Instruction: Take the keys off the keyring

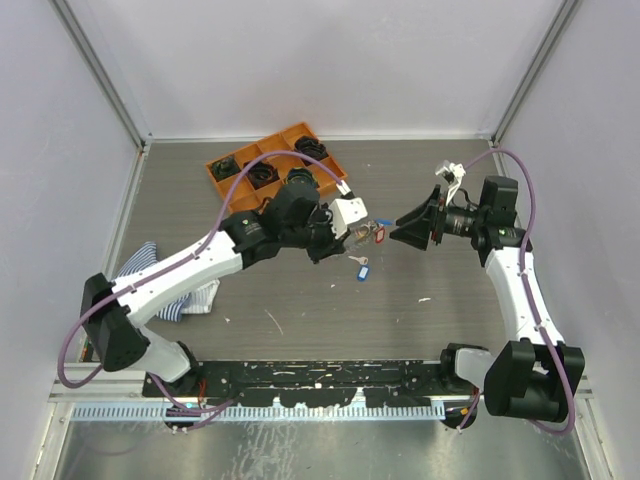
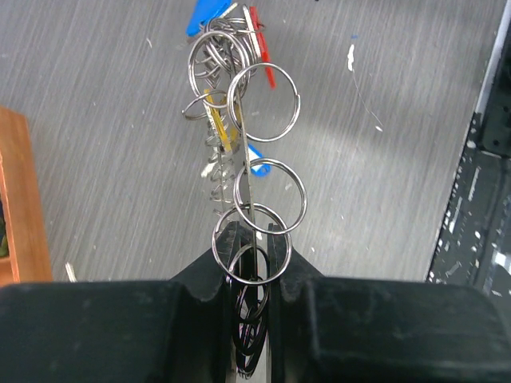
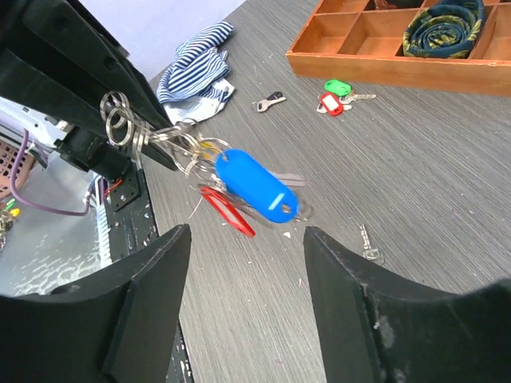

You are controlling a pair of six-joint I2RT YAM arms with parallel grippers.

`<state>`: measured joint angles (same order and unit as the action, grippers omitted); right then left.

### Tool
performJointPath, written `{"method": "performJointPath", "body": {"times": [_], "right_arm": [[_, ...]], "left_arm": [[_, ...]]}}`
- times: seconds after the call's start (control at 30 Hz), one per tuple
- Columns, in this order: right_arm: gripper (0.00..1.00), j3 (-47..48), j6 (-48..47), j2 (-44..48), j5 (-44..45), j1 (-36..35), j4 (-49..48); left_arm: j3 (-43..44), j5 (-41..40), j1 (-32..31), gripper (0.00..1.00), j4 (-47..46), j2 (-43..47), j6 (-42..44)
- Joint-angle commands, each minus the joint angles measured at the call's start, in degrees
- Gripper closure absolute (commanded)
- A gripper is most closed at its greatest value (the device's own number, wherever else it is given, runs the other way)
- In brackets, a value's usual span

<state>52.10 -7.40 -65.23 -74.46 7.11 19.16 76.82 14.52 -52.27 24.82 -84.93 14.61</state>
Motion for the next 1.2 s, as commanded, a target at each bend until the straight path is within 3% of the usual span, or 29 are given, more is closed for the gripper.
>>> {"method": "performJointPath", "body": {"times": [0.0,0.17,0.47,0.6,0.77,0.83,0.9,1.07,1.17], "right_arm": [[0.33,0.0,-1.1,1.2,-1.8,-0.1,-2.5],[0.24,-1.1,-6.9,3.0,-6.6,-1.5,-1.3],[0.16,-4.0,-41.3,5.8,-6.2,-10.0,14.0],[0.14,-4.1,-45.1,5.8,-5.2,-10.1,15.5],[0.19,-5.3,-45.8,5.9,-4.9,-10.2,13.6],[0.22,-6.5,-44.0,5.5,-4.5,-10.5,10.7],[0.26,-7.7,-40.3,4.5,-3.3,-12.3,7.3],[0.32,-7.7,-41.6,1.2,0.7,-19.4,6.3],[0.32,-8.2,-43.3,0.0,1.6,-21.9,5.9]], "left_arm": [[6.2,0.8,0.0,1.00,14.8,2.5,0.6],[13.6,3.0,0.0,1.00,26.7,0.8,-1.6],[30.1,10.1,3.0,1.00,47.2,-7.6,-8.4],[36.1,12.5,4.1,1.00,56.0,-12.3,-10.9],[34.2,16.6,5.3,1.00,56.7,-12.9,-13.7],[31.1,23.5,7.8,1.00,55.1,-12.3,-16.3],[26.9,30.5,10.9,1.00,53.1,-11.4,-18.2],[18.4,38.5,13.8,1.00,49.4,-10.5,-21.2],[15.3,38.4,13.7,1.00,49.5,-9.8,-20.9]]}}
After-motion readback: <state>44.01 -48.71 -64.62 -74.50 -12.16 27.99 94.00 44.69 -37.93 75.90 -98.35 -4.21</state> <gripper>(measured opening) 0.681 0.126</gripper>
